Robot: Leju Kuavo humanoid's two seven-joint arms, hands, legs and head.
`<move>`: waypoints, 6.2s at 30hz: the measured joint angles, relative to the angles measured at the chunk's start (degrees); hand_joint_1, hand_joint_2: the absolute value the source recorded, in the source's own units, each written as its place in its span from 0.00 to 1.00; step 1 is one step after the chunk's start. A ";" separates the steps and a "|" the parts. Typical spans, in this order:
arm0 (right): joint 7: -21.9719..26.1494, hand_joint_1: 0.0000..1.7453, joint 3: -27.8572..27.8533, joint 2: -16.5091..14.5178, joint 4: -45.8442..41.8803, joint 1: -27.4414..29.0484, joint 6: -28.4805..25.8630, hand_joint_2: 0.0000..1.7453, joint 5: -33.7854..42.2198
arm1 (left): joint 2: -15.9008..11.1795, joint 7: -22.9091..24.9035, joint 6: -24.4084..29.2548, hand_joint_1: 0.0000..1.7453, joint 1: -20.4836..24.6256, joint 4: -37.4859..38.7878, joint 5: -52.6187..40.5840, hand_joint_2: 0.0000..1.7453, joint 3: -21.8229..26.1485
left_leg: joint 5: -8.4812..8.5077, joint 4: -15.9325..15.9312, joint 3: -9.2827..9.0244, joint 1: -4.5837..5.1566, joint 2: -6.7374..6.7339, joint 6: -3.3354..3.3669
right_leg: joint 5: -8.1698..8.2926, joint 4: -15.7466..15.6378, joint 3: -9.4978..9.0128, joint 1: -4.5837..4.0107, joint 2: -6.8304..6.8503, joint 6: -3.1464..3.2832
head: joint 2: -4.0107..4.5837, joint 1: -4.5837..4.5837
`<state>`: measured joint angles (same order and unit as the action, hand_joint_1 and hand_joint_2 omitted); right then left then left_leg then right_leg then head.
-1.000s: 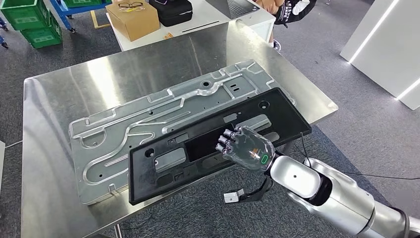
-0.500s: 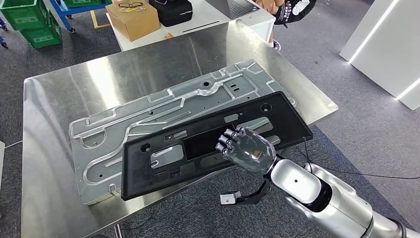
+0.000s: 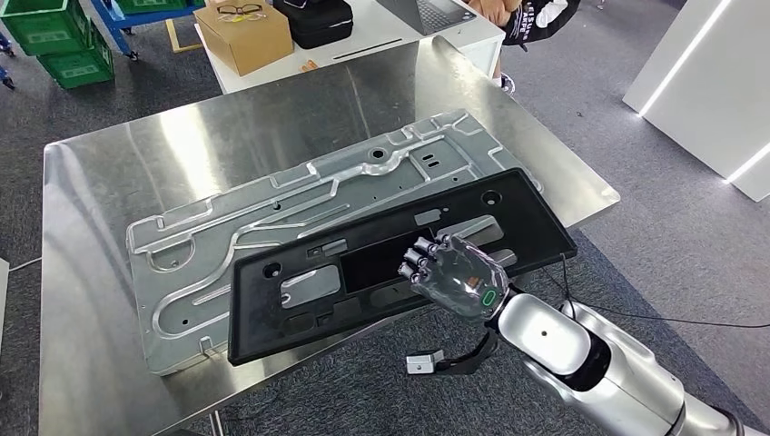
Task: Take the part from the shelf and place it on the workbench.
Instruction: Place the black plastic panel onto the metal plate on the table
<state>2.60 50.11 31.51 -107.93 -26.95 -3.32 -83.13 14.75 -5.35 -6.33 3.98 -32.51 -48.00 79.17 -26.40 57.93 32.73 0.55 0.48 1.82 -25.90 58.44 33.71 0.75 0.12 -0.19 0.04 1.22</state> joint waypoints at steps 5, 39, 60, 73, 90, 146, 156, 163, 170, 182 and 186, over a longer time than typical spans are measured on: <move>0.56 1.00 -0.36 -0.01 0.01 1.06 0.13 1.00 -0.03 | 0.02 -0.05 -0.35 0.00 -0.05 -0.34 0.00 1.00 0.00 | -0.06 0.07 0.01 0.08 0.00 0.09 | 0.01 -0.02 0.00 0.08 0.00 -0.09 | -0.01 -0.01; 1.69 1.00 -0.65 0.12 1.63 2.57 1.07 1.00 0.30 | 0.00 0.44 0.54 0.00 -0.46 -1.07 -0.33 1.00 -0.09 | -3.99 14.33 8.51 -0.88 -0.18 -1.96 | -4.09 -2.30 -7.30 0.84 0.09 1.10 | -0.01 -0.09; 1.77 1.00 -0.12 0.43 2.13 2.78 1.74 1.00 1.22 | -0.27 -0.31 0.25 0.00 -0.47 -1.07 -0.04 1.00 0.02 | 1.01 1.38 1.92 -0.04 0.70 0.92 | -2.93 1.26 -1.81 0.79 -0.26 -1.21 | -0.01 -0.07; 2.16 1.00 0.73 1.75 2.10 2.76 2.61 1.00 2.99 | -0.63 -1.22 0.40 0.00 -0.58 -1.07 -0.09 1.00 0.04 | 1.53 0.63 1.44 -0.22 0.66 0.07 | -2.91 1.21 -1.77 0.47 -0.45 -0.17 | -0.01 -0.09; 2.16 0.50 1.35 1.77 2.10 2.55 3.32 0.50 3.38 | -0.63 -1.74 0.50 0.00 -0.75 -1.06 -0.74 1.00 0.00 | 1.36 0.66 1.58 -0.16 0.70 -0.29 | -2.93 0.84 -1.93 0.55 -0.43 -0.39 | -0.02 -0.09; 2.34 0.00 4.12 2.20 2.80 -1.70 4.24 0.00 4.62 | -0.66 -3.06 0.48 0.00 -0.70 -1.07 -1.02 0.00 -0.28 | 3.74 -2.61 0.62 -1.02 0.15 1.62 | -9.21 13.16 2.99 1.24 -0.25 -2.24 | -0.01 -0.03; 2.34 0.00 4.64 2.59 3.24 -1.84 4.17 0.00 4.62 | -0.98 -3.15 0.43 0.00 -0.71 -1.09 -0.92 0.00 -0.25 | 0.91 4.32 5.19 -1.87 0.24 -2.36 | -2.67 3.06 -0.57 1.50 -0.63 0.12 | -0.01 -0.08; 2.56 0.00 4.73 2.70 3.42 -1.86 4.17 0.00 4.84 | -0.97 -3.16 0.36 0.00 -0.47 -1.09 -0.98 0.00 -0.24 | -5.85 14.09 4.10 -1.36 -0.11 -1.31 | 0.77 3.10 3.85 0.16 -0.13 1.28 | -0.01 -0.09; 2.71 0.00 4.71 3.12 3.39 -2.11 4.11 0.00 5.04 | -1.43 -3.34 0.26 0.00 -0.06 -1.08 -0.88 0.00 -0.26 | -2.62 -0.75 -4.04 -0.01 -0.29 1.24 | 3.69 1.73 4.54 0.41 0.05 -0.77 | -0.01 -0.06; 2.98 0.00 4.61 5.68 2.54 -2.28 4.02 0.00 5.49 | -1.57 -3.76 0.07 0.00 0.00 -0.89 -0.67 0.00 -0.26 | 3.99 0.75 4.25 0.16 -0.90 0.99 | -4.61 1.62 -4.95 -0.17 -0.03 -0.77 | -0.02 -0.03; 2.79 0.00 4.57 5.86 2.24 -2.25 3.87 0.00 5.47 | -1.76 -3.90 0.10 0.00 -0.07 -0.75 -0.69 0.00 -0.25 | 4.18 1.11 5.00 0.08 -0.73 -0.54 | -3.34 -0.47 -4.38 -0.06 0.24 0.81 | -0.01 -0.06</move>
<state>5.39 54.68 37.37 -105.69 -29.21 0.55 -77.66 12.99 -9.26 -6.23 3.92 -33.26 -48.69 78.91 -22.22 59.04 37.72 0.63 -0.25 1.28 -29.24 57.97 29.33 0.69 0.36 0.62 0.03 1.16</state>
